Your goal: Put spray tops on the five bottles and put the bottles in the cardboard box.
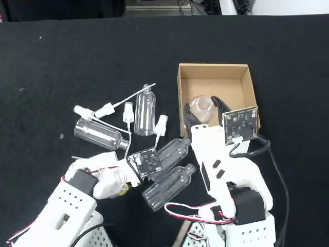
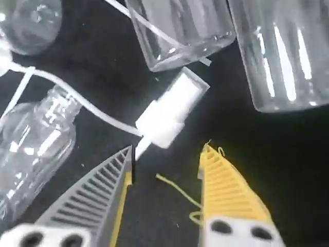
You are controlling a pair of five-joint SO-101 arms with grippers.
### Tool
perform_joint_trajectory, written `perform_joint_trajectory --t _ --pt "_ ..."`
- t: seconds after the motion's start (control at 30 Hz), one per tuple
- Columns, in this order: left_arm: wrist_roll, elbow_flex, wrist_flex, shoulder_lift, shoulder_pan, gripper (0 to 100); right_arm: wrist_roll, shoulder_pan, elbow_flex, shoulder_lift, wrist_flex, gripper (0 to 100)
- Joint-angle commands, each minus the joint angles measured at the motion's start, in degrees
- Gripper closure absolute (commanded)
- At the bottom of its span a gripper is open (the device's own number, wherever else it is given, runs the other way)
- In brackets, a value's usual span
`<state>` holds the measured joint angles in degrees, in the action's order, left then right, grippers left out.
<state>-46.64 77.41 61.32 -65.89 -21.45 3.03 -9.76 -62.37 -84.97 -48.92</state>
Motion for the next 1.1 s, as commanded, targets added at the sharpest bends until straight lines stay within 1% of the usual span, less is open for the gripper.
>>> perform_joint_trajectory --t 0.0,0.13,0.33,0.6,0.67,0.77,0.87,1.07 --pt "-0.5 0.5 -7.5 4.9 -0.7 79 -0.5 0.8 3.4 -0.5 0.3 98.8" --pt "-0.6 0.9 -10.6 7.8 -0.7 79 -0.5 0.8 3.4 -0.5 0.3 98.8" --pt "-0.6 1.2 -10.2 9.1 -1.1 80 -0.5 0.8 3.3 -0.5 0.3 98.8" --pt "-0.6 2.0 -3.3 8.7 -1.5 80 -0.5 0.8 3.3 -0.6 0.3 98.8" --pt "-0.6 2.0 -1.5 8.7 -1.5 86 -0.5 0.8 3.3 -0.6 0.3 98.8" --pt "-0.6 1.5 0.8 8.7 -1.5 98 -0.5 0.8 3.3 -0.6 0.3 98.8" --pt "-0.6 1.5 2.6 8.7 -1.5 93 -0.5 0.8 3.3 -0.6 0.3 98.8" --pt "-0.7 1.9 3.5 8.7 -0.9 92 -0.5 0.8 3.3 -0.6 0.3 98.8"
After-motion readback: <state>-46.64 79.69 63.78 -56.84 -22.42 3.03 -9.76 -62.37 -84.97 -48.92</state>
